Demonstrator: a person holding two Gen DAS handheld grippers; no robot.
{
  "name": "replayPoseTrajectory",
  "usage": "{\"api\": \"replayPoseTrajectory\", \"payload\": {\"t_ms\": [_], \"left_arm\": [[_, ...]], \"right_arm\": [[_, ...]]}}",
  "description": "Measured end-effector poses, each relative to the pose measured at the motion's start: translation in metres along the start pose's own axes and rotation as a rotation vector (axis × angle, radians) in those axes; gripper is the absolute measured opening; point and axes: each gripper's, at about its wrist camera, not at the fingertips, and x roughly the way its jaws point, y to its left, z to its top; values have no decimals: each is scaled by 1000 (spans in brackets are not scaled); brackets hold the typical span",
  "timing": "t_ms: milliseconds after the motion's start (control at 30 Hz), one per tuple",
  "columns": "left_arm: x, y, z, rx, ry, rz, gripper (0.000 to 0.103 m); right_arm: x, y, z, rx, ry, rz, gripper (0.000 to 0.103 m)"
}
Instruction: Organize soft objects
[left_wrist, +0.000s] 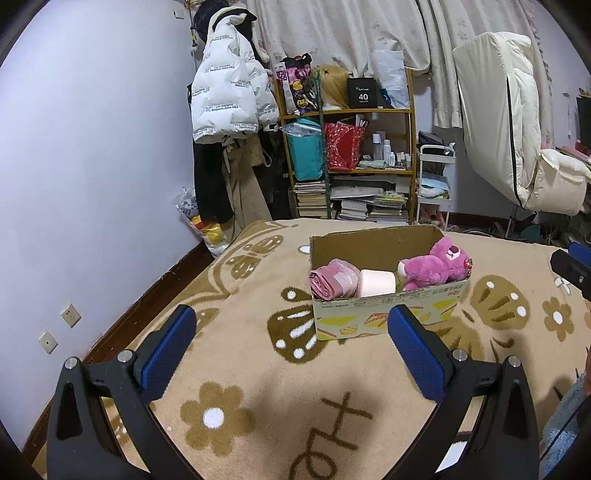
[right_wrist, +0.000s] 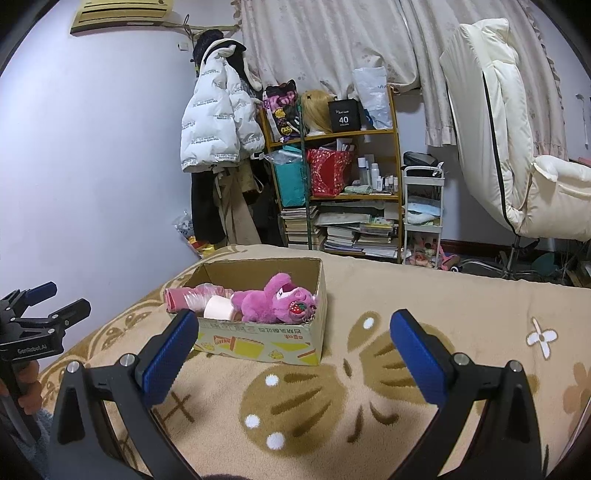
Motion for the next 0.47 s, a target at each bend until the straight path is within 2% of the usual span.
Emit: {"api": "replayPoseTrajectory", "payload": {"t_ms": [467], "left_arm": [[-2,5,2,-20,-10,3,102]], "right_arm": [[0,-1,0,1,-1,1,103]]}}
